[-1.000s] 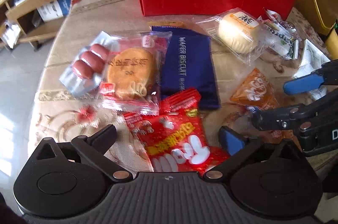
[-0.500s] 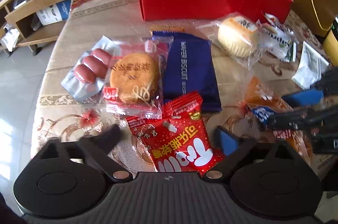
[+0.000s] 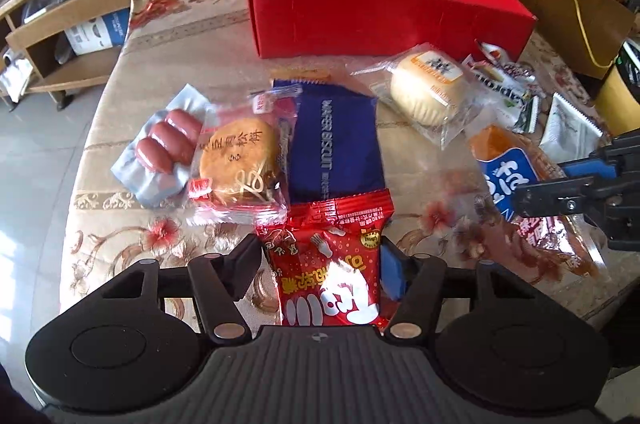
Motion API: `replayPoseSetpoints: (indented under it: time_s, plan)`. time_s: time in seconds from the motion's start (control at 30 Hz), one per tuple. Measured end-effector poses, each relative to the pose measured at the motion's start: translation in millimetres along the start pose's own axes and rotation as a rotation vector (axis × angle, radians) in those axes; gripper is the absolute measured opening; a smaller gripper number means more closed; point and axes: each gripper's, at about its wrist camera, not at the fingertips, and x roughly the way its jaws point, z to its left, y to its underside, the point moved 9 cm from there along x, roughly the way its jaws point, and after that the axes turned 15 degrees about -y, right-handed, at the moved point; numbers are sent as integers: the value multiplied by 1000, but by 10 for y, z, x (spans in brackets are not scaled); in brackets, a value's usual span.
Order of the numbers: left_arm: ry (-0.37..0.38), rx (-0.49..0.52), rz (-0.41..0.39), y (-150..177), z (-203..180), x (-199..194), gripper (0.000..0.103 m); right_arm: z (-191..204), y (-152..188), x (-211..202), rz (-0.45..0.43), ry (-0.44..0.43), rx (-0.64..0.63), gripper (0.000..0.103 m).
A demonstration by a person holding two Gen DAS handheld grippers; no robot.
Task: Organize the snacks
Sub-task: 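Carry both bags over the red box and open both grippers to drop them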
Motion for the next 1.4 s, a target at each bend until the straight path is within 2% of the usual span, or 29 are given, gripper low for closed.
replayPoseSetpoints:
  time_s: [0.3, 0.63, 1.07, 1.4]
  plan:
    - [42, -14, -4, -56, -55, -91, 62, -32, -97, -138, -64, -38, 44, 18]
    - [97, -23, -53, -238, -121, -327, 62, -48, -249, -382, -164, -86, 88, 18]
    - [146, -45, -126, -729, -185, -367, 62, -171, -552, -592, -260, -116, 149, 18]
    - [162, -75, -193, -1247, -201, -357, 62, -320, -992, -692, -328, -118, 170, 18]
